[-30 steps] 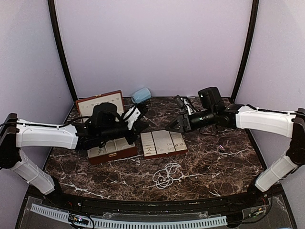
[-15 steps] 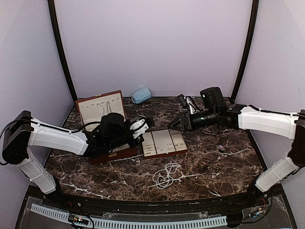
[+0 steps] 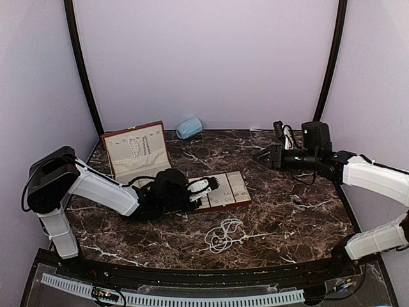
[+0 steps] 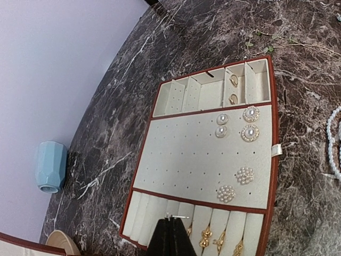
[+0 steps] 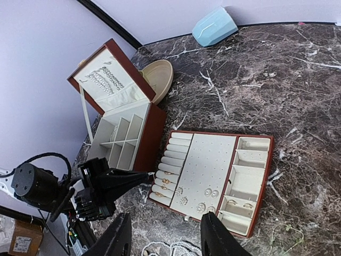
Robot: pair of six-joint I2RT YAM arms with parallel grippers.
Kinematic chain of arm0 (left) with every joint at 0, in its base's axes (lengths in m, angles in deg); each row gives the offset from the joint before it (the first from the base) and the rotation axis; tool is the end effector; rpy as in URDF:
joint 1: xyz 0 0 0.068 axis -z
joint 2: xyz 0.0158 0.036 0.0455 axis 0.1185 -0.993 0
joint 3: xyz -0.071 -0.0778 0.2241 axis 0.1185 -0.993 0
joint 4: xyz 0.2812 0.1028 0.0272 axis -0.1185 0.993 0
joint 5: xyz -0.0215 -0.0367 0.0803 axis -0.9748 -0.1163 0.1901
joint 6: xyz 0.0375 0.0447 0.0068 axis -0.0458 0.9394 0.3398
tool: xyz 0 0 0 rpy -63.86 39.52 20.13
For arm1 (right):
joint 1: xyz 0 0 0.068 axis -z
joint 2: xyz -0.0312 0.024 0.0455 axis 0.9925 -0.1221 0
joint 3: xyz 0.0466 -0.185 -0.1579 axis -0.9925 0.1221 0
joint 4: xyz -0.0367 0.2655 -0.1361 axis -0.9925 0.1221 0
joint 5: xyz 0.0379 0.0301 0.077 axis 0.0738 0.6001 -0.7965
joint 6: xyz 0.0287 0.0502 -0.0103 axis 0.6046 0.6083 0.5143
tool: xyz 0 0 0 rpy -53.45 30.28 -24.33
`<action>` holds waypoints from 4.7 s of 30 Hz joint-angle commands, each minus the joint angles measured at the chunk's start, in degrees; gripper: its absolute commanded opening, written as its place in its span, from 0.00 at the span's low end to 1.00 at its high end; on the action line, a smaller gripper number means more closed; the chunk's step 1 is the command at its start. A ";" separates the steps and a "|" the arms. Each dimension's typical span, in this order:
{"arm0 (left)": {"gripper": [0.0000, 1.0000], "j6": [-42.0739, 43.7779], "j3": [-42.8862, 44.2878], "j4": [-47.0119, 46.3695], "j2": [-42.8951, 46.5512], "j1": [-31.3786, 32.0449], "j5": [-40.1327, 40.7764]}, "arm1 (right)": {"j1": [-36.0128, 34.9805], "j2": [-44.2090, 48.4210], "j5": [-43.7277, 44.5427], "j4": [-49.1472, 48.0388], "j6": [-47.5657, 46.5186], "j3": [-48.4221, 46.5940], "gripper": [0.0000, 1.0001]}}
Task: Organize the mixed jewelry
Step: Insert the earring into the earring holder.
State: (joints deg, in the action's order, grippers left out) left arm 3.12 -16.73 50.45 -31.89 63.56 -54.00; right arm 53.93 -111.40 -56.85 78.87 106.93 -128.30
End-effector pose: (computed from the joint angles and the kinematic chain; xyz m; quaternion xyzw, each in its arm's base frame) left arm 0.2243 -0.3213 0.1059 0.5227 0.6258 -0.0018 0.5789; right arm 0.2776 0.1749 0.2347 -0.1020 0.8242 0.4225 0.3631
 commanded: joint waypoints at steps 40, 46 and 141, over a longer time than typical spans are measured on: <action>0.00 -1.86 9.50 -0.37 -11.98 0.21 4.66 | 4.62 0.10 -5.42 -12.50 5.69 6.30 0.45; 0.00 -2.08 9.68 0.10 -12.38 0.20 4.34 | 4.71 0.21 -5.54 -12.83 6.04 6.56 0.45; 0.01 1.08 6.43 1.23 -9.21 1.10 -0.45 | 5.33 0.70 -4.46 -16.30 7.92 10.53 0.46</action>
State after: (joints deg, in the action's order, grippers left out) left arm 4.26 -8.99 50.10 -44.81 64.10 -54.11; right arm 58.83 -112.19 -61.83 64.93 114.47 -118.57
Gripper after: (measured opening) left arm 0.027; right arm 0.457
